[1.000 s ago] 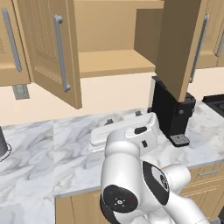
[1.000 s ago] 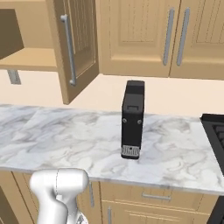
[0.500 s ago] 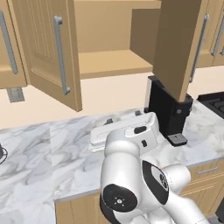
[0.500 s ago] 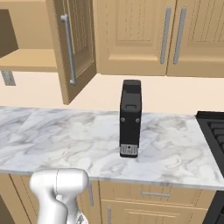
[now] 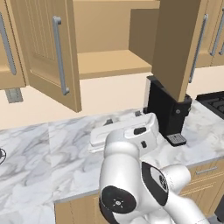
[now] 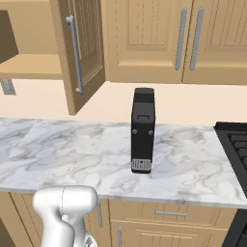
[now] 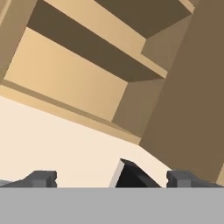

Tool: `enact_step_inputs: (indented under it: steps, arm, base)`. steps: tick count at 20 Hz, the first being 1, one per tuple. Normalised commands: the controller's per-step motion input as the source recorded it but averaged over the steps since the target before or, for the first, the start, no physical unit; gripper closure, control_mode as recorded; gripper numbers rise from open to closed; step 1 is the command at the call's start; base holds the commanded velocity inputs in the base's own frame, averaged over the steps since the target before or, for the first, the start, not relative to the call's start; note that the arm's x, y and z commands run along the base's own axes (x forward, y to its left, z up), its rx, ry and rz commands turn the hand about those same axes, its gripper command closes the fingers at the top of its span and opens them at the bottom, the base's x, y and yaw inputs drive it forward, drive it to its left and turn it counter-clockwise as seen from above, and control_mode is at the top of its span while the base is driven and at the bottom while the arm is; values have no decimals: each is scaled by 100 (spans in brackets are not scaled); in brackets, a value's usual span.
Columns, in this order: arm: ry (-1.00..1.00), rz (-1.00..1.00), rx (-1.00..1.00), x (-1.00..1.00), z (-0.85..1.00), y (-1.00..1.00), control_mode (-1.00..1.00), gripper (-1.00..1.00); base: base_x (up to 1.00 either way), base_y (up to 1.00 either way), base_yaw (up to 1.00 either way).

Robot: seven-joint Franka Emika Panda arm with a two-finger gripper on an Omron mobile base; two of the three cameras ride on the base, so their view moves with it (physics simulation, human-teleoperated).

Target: Close all open cabinet doors.

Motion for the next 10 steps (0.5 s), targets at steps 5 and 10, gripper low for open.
enact_step_inputs:
  steps: [5,10]
  arm:
    - [-29,0,0,-64,-20,-39,-100,-100]
    - [-26,1,4,-33,-20,-77,-100,-100]
  base:
    - [0,0,0]
    - [0,0,0]
